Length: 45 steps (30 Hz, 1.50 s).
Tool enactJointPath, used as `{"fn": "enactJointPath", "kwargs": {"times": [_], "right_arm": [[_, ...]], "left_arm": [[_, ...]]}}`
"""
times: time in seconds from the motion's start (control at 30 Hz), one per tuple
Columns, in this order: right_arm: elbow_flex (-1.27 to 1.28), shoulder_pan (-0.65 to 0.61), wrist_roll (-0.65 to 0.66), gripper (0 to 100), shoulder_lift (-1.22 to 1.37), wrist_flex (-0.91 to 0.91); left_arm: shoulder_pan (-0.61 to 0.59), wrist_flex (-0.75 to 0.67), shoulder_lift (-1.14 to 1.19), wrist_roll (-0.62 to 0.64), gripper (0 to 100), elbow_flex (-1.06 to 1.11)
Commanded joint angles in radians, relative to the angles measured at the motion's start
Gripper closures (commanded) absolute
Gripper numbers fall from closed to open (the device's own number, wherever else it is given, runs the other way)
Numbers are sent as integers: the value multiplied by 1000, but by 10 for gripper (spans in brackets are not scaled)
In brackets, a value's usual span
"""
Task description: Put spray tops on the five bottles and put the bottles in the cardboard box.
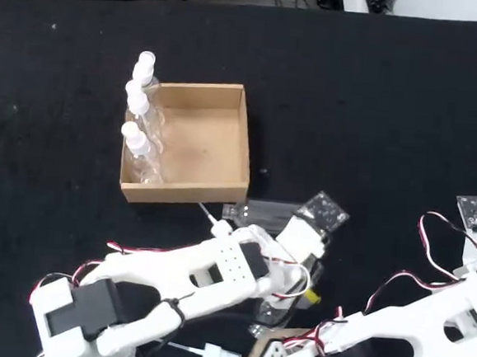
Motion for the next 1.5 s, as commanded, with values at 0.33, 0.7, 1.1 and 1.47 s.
{"fn": "enactJointPath", "kwargs": {"times": [0.33,0.7,1.1,1.47], "right_arm": [[2,11,11,825,-4,-23],[59,-77,3,825,-10,-14],[56,-345,-265,825,-12,-12],[51,-671,-508,825,-12,-12]], "left_arm": [[-16,344,-233,-216,875,-84],[-297,724,-568,-336,876,-107],[-664,928,-680,-479,877,-61],[-906,1073,-706,-654,877,-59]]}}
